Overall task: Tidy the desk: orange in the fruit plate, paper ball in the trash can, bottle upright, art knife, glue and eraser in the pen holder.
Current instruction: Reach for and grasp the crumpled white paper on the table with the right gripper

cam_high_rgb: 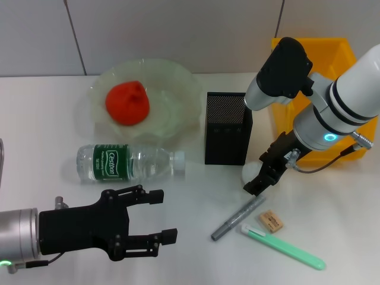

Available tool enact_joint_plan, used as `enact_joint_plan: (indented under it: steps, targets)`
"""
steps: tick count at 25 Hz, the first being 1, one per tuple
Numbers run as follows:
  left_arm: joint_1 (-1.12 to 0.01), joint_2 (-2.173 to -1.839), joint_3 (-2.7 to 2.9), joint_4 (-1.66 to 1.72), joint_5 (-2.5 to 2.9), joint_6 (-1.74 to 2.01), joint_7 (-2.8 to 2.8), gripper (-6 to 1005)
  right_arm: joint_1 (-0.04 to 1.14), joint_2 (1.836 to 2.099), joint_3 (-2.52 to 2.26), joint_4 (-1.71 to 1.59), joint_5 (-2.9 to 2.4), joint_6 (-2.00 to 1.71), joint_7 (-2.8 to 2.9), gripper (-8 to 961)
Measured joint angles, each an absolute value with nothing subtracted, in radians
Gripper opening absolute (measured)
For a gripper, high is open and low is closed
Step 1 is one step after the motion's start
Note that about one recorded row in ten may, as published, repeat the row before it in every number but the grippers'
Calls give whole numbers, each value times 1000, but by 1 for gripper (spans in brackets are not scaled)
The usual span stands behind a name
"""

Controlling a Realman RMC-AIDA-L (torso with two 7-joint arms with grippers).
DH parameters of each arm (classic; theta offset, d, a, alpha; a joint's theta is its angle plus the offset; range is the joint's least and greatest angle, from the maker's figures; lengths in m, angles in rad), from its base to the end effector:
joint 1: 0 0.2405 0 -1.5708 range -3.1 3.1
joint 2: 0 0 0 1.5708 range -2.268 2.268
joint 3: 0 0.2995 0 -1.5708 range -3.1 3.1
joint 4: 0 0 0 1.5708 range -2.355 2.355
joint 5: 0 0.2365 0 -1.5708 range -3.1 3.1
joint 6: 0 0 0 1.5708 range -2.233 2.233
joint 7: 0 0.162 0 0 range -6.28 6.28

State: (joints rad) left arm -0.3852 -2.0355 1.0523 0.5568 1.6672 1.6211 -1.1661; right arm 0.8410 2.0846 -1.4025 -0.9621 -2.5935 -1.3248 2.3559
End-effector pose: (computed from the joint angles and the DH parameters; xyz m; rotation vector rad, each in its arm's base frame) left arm -0.3145 0.3144 -0.0617 -2.8383 -0.4681 -0.8715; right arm 0.1909 0.4554 -0.0868 -2.7051 0.6181 -0.5583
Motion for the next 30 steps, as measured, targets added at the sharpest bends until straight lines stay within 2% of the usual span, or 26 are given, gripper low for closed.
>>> enact_joint_plan:
  steps: [30]
  targets:
    - [-387, -2035, 1052, 557, 1671, 1621, -1167, 820, 851, 2085, -1443, -906, -2590, -1260, 2358, 789]
